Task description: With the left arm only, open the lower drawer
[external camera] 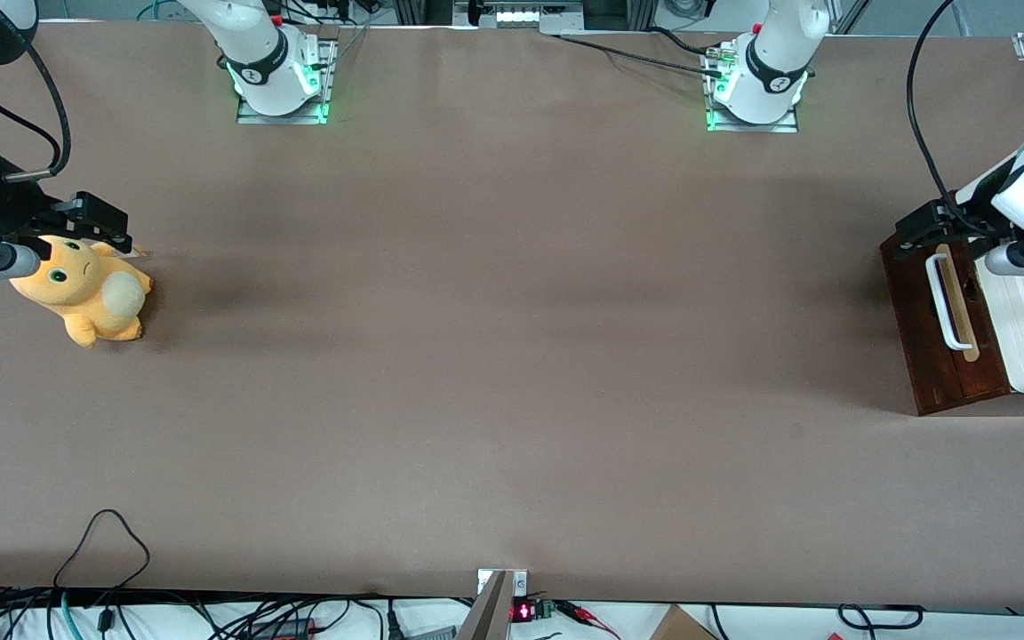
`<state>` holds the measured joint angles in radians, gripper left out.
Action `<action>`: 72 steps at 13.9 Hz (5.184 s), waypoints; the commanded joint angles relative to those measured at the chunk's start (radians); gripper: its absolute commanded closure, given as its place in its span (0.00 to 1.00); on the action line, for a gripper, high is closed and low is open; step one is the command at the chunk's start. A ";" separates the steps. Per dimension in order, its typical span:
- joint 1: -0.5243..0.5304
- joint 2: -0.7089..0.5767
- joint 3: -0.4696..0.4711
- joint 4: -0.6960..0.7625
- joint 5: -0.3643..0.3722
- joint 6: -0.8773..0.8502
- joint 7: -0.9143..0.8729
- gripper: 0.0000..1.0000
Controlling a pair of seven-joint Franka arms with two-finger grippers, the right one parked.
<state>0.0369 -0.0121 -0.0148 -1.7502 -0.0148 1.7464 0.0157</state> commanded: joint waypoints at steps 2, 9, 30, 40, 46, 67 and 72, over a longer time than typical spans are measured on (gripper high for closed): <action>0.003 -0.022 -0.007 0.012 -0.020 -0.063 0.026 0.00; 0.003 -0.009 -0.016 0.028 0.004 -0.070 0.029 0.00; -0.003 0.148 -0.269 -0.150 0.723 -0.102 -0.432 0.00; -0.017 0.392 -0.294 -0.440 1.317 -0.116 -1.002 0.00; 0.031 0.506 -0.283 -0.462 1.499 -0.186 -1.149 0.00; 0.106 0.566 -0.263 -0.448 1.642 -0.237 -1.195 0.54; 0.104 0.577 -0.263 -0.446 1.642 -0.235 -1.217 0.70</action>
<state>0.1372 0.5458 -0.2746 -2.2121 1.6045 1.5152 -1.1753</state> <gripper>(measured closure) 0.573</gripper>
